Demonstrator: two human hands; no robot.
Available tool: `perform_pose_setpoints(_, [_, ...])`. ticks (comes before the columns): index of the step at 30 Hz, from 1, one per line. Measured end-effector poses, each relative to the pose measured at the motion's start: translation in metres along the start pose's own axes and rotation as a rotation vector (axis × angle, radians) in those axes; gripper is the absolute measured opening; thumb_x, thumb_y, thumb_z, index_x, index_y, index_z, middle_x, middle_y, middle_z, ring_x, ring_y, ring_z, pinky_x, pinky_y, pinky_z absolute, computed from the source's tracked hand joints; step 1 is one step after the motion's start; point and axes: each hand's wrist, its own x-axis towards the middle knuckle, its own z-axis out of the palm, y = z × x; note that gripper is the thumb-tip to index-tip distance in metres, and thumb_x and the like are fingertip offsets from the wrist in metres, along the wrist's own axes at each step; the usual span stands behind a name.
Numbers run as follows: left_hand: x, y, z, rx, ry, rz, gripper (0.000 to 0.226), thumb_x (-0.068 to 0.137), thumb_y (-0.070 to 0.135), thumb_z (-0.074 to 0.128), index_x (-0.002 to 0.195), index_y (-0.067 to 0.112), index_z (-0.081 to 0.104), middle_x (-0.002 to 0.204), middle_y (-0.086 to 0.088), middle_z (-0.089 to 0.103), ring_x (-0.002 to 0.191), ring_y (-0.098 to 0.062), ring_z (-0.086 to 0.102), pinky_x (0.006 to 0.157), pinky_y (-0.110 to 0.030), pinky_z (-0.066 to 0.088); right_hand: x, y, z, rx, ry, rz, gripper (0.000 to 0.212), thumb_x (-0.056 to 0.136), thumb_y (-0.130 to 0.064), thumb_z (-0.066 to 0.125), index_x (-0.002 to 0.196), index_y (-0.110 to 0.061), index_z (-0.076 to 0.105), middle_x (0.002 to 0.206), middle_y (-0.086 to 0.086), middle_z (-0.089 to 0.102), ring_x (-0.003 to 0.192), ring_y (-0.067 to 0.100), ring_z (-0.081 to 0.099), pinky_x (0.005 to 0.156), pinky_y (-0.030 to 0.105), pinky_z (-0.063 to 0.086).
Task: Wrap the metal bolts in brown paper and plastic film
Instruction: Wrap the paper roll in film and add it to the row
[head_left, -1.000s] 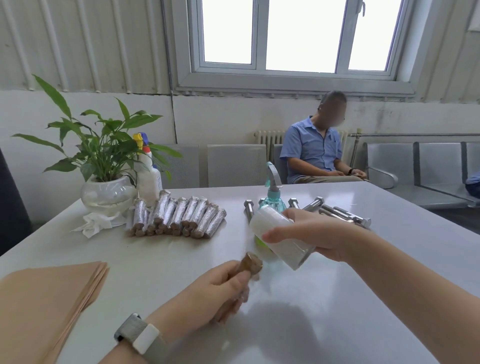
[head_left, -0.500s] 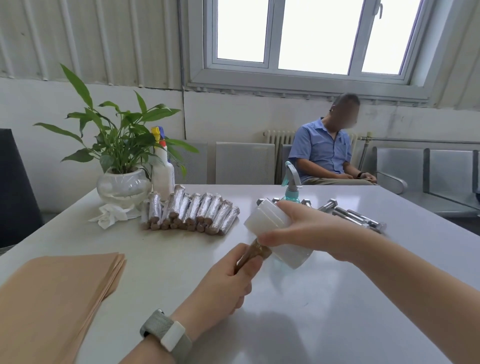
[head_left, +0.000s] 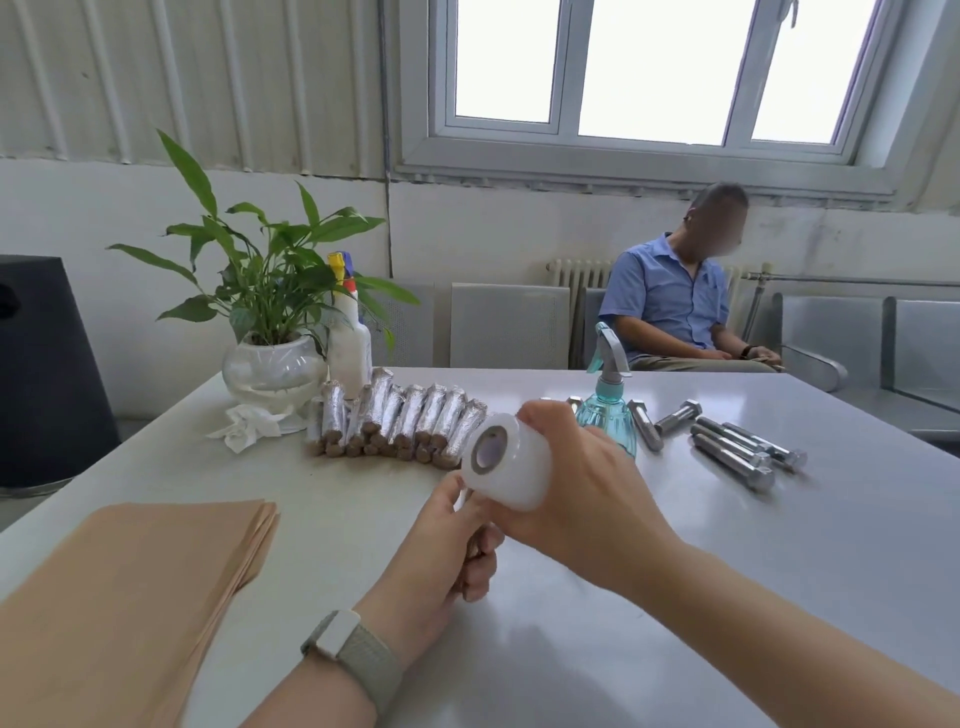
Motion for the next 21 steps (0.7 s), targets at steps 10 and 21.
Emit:
perform_pose_setpoints(10, [0.002, 0.011, -0.010, -0.349, -0.110, -0.045, 0.085, 0.084, 0.079, 0.034, 0.110, 0.007, 0.071, 0.098, -0.017, 0.063, 0.082, -0.025, 0.062, 0.065, -0.033, 0.047, -0.019, 0.008, 0.033, 0.177, -0.034, -0.140, 0.068, 0.067, -0.048, 0.083, 0.117, -0.023, 0.045, 0.110, 0.001, 0.057, 0.089, 0.021, 0.060, 0.072, 0.035, 0.051])
perform_pose_setpoints(21, [0.013, 0.011, -0.013, -0.607, 0.128, -0.301, 0.082, 0.077, 0.081, 0.045, 0.107, 0.007, 0.060, 0.106, -0.015, 0.059, 0.097, -0.030, 0.064, 0.083, -0.043, 0.057, -0.037, 0.008, 0.060, -0.047, 0.010, -0.491, 0.042, 0.093, -0.033, 0.062, 0.127, -0.015, 0.046, 0.115, 0.008, 0.050, 0.097, 0.029, 0.055, 0.087, 0.039, 0.043])
